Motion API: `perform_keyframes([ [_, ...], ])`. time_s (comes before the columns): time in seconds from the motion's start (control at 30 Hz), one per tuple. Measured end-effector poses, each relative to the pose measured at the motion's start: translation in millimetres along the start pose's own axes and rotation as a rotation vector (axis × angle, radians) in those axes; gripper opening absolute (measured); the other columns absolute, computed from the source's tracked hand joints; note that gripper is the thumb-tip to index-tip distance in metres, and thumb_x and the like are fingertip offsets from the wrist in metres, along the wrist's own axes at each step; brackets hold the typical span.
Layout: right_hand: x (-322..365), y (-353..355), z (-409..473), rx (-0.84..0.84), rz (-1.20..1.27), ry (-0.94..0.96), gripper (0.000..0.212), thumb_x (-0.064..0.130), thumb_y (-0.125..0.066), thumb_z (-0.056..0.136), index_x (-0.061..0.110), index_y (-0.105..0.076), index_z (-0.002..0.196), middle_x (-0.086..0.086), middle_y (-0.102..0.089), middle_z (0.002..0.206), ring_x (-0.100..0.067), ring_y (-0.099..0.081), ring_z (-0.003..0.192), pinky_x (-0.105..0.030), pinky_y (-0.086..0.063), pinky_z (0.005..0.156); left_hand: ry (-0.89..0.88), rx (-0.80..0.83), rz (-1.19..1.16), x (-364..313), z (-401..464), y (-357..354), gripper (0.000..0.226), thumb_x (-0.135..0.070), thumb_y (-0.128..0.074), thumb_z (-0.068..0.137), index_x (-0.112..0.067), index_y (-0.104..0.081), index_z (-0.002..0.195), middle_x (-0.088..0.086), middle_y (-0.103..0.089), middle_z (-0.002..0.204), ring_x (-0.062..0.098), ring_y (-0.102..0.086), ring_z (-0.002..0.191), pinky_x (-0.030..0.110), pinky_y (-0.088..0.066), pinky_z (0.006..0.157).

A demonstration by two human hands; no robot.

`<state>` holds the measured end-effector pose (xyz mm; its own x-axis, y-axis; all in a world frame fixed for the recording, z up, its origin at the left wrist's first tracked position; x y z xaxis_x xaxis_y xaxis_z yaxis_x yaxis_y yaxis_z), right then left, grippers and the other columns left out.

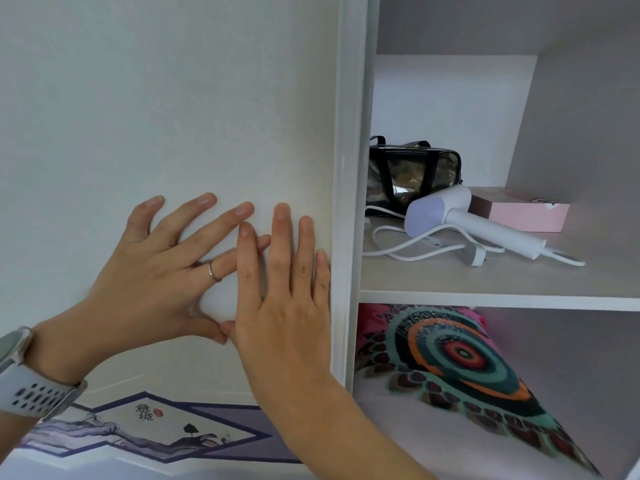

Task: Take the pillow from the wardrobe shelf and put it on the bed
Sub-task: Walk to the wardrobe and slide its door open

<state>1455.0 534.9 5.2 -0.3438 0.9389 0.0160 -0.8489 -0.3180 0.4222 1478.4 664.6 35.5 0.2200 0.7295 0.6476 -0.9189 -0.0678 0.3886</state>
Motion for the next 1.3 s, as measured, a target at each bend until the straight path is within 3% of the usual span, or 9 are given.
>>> perform_keyframes([
  [0.3,18.4,-6.2,0.8,0.029,0.013,0.062,0.112,0.054,-0.079,0.067,0.014,-0.022,0.154,-0.017,-0.006,0.163,-0.035,0.001,0.15,-0.042,0.0,0.121,-0.015,0.006,-0.026,18.2,-17.3,0.3,0.126,-0.093,-0.058,0.054,-0.037,-0.015,0.158,-0.003,-0.009,0.169,0.034,-0.021,0.148,0.056,-0.013,0.115],
  [0.47,22.2,-7.0,1.9,0.031,0.015,0.069,0.11,0.054,-0.079,0.067,0.013,-0.024,0.154,-0.018,-0.008,0.163,-0.036,-0.001,0.15,-0.042,0.0,0.121,-0.006,0.002,-0.025,22.1,-21.4,-0.7,0.13,-0.092,-0.06,0.051,-0.035,-0.013,0.158,-0.003,-0.008,0.169,0.026,-0.006,0.154,0.06,-0.018,0.111],
  [0.6,21.4,-6.2,1.3,0.037,0.016,0.084,0.11,0.055,-0.08,0.066,0.013,-0.026,0.153,-0.017,-0.005,0.16,-0.036,0.0,0.149,-0.043,-0.001,0.121,-0.019,-0.01,-0.017,22.1,-21.1,-1.2,0.123,-0.095,-0.053,0.057,-0.036,-0.014,0.158,-0.003,-0.009,0.169,0.032,-0.017,0.15,0.06,-0.018,0.111],
  [0.77,20.3,-2.5,0.7,0.078,0.044,0.086,0.109,0.054,-0.079,0.067,0.012,-0.026,0.153,-0.019,-0.008,0.163,-0.036,0.001,0.149,-0.043,-0.001,0.121,-0.01,-0.009,-0.011,21.4,-20.3,1.8,0.126,-0.093,-0.055,0.054,-0.036,-0.013,0.158,-0.004,-0.008,0.169,0.025,-0.005,0.154,0.058,-0.016,0.113],
  [0.93,16.6,5.7,0.5,0.184,0.107,0.115,0.1,0.037,-0.077,0.074,0.009,-0.024,0.154,-0.021,-0.01,0.163,-0.036,0.006,0.148,-0.042,0.004,0.118,-0.001,0.037,-0.037,17.1,-18.2,7.8,0.138,-0.085,-0.072,0.045,-0.037,-0.009,0.158,-0.005,-0.003,0.169,0.038,-0.023,0.145,0.062,-0.023,0.108],
  [1.0,14.7,13.8,0.4,0.231,0.181,0.133,0.093,0.029,-0.073,0.081,0.008,-0.02,0.155,-0.021,-0.006,0.163,-0.036,0.01,0.15,-0.041,0.004,0.119,0.03,0.035,-0.07,12.2,-17.0,15.3,0.131,-0.078,-0.075,0.051,-0.036,-0.013,0.158,-0.003,-0.006,0.169,0.04,-0.028,0.142,0.064,-0.024,0.106],
  [1.13,6.2,46.5,-0.3,0.226,0.379,0.129,0.082,0.011,-0.068,0.086,0.013,-0.022,0.154,-0.023,-0.007,0.162,-0.036,-0.006,0.151,-0.042,-0.03,0.117,0.145,-0.1,-0.167,-6.9,-4.0,46.5,0.072,-0.072,-0.046,0.087,-0.026,-0.043,0.141,0.008,-0.039,0.151,0.038,-0.046,0.123,0.063,-0.025,0.106],
  [1.23,-12.4,78.4,-3.9,0.172,0.419,0.121,0.08,0.008,-0.066,0.083,0.018,-0.025,0.151,-0.023,-0.014,0.16,-0.038,-0.045,0.13,-0.043,-0.048,0.096,0.304,-0.175,-0.329,-32.5,11.5,67.4,0.064,-0.062,-0.052,0.084,-0.021,-0.046,0.132,0.009,-0.04,0.14,0.042,-0.053,0.114,0.062,-0.023,0.107],
  [1.3,-33.8,97.1,-7.0,0.151,0.399,0.101,0.079,0.012,-0.067,0.082,0.02,-0.027,0.15,-0.021,-0.019,0.159,-0.036,-0.055,0.116,-0.042,-0.051,0.088,0.373,-0.177,-0.424,-52.4,26.7,77.6,0.071,-0.055,-0.057,0.074,-0.02,-0.043,0.134,0.009,-0.039,0.137,0.046,-0.054,0.114,0.062,-0.022,0.108],
])
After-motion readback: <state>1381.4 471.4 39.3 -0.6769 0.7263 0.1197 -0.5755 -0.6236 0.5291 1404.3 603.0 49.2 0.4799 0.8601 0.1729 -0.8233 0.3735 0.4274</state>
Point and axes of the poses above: each hand's wrist, its own z-axis towards the middle knuckle, its own y-axis out of the back of the hand, x = y × z, the point moved 5 cm from there along z, towards the middle knuckle
